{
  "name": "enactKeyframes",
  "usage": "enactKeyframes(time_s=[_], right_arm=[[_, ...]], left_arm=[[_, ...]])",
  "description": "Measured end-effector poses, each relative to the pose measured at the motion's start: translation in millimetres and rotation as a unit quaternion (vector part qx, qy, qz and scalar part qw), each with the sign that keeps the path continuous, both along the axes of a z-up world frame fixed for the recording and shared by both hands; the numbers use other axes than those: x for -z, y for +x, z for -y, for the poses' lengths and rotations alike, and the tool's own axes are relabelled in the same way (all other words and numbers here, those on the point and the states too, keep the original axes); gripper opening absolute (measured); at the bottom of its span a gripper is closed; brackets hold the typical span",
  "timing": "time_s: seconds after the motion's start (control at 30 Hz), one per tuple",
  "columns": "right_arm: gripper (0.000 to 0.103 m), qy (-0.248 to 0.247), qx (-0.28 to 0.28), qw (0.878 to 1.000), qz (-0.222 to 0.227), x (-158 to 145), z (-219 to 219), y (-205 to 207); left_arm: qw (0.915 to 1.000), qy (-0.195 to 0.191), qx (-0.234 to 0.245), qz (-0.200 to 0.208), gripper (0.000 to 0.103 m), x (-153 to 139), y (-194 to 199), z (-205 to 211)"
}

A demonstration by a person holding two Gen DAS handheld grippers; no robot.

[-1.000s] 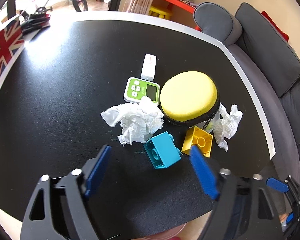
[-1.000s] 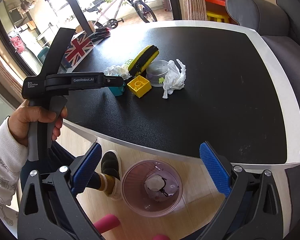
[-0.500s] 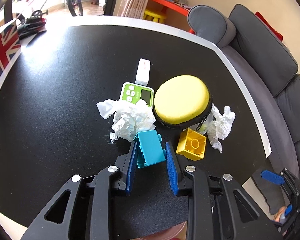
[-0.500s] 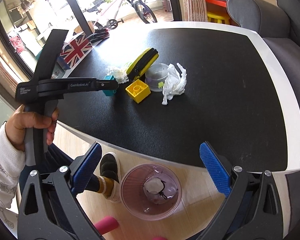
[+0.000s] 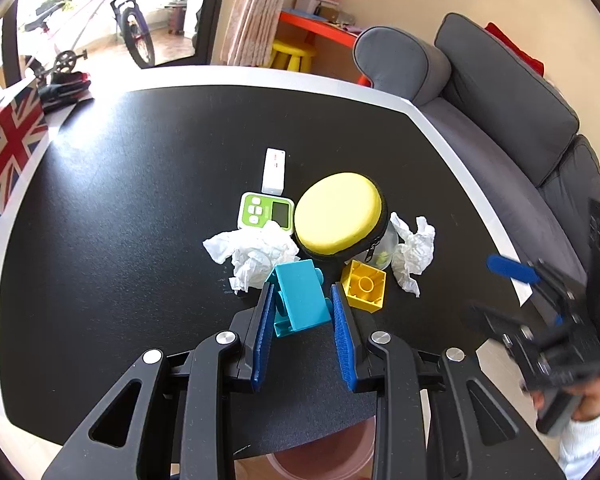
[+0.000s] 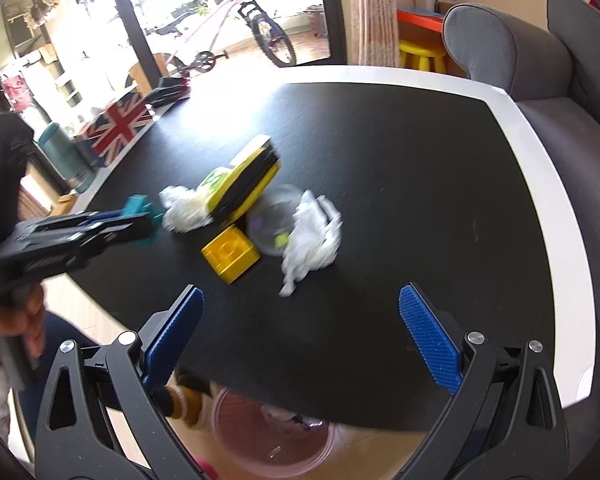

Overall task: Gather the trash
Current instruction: 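Grasp the crumpled white tissue with the right gripper while the left holds the teal block, then carry the tissue and teal block over the wastebasket and release both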

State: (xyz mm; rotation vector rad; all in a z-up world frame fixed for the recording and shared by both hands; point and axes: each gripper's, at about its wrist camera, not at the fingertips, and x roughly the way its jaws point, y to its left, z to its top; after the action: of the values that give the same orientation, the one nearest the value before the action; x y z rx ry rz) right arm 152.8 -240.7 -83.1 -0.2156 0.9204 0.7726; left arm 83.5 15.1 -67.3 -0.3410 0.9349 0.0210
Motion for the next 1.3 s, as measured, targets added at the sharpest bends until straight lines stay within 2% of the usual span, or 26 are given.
enactKeyframes(time_s=[0.27, 0.3, 0.33, 0.47, 0.53, 0.6, 0.9, 1.3], right_arm=[[0.096, -0.027, -0.014, 0.999, -0.011, 15.1, -21.2, 30.3], [0.09, -0.027, -0.017, 0.999, -0.014, 17.1, -23.4, 32.3], [0.078, -0.03, -0.022, 0.999, -0.018, 19.6, -26.0, 34.4], [0.054, -0.045, -0.032, 0.998, -0.026, 28.2, -33.0, 38.9], [0.033, -0.045, -0.033, 0.998, -0.026, 29.8, -34.4, 38.4], [0.02, -0.045, -0.033, 0.998, -0.024, 30.2, -34.6, 37.7], [0.017, -0.032, -0.029, 0.999, -0.017, 19.2, -30.8, 30.3], [0.017, -0.007, -0.053, 0.998, 0.017, -24.6, -2.3, -23.2]], left_arm=[[1.0, 0.0, -0.002, 0.003, 0.028, -1.9, -3.5, -4.0], [1.0, 0.0, -0.002, 0.003, 0.028, -1.5, -3.7, -4.5], [1.0, -0.001, -0.003, 0.002, 0.028, -0.8, -3.9, -5.4], [1.0, -0.002, -0.004, 0.001, 0.028, 1.3, -4.0, -6.4], [1.0, -0.002, -0.004, 0.0, 0.028, 2.2, -4.0, -6.5], [1.0, -0.002, -0.004, -0.001, 0.028, 3.1, -4.2, -6.0], [1.0, 0.007, 0.006, 0.003, 0.028, 2.0, -6.2, -0.5], [0.9991, 0.024, 0.027, 0.022, 0.028, -20.0, -38.0, 13.1]])
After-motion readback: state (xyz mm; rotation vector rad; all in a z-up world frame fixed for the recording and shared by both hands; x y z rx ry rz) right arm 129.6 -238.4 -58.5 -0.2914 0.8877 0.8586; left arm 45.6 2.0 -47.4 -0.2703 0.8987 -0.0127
